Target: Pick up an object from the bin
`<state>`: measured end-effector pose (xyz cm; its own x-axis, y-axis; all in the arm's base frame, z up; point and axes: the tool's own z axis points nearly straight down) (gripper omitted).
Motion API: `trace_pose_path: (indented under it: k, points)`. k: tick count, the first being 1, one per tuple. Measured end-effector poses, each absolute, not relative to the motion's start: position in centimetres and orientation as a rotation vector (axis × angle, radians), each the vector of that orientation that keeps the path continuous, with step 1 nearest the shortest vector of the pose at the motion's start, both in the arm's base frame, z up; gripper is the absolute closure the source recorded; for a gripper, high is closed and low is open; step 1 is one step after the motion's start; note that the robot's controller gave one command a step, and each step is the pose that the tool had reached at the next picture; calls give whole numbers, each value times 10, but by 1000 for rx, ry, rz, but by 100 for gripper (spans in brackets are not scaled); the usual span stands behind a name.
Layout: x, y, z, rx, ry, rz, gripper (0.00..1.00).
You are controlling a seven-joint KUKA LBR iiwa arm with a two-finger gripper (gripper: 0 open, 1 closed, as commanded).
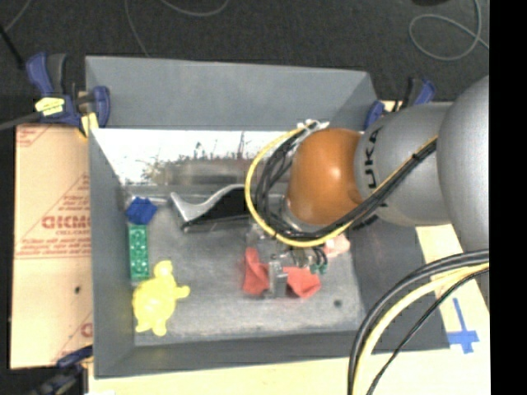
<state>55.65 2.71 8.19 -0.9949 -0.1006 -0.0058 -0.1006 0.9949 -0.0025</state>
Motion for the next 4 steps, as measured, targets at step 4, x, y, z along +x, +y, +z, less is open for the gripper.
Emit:
trace_pose_path:
  k: [4]
  points:
    - [547,-14,158,14,3133,2,100]
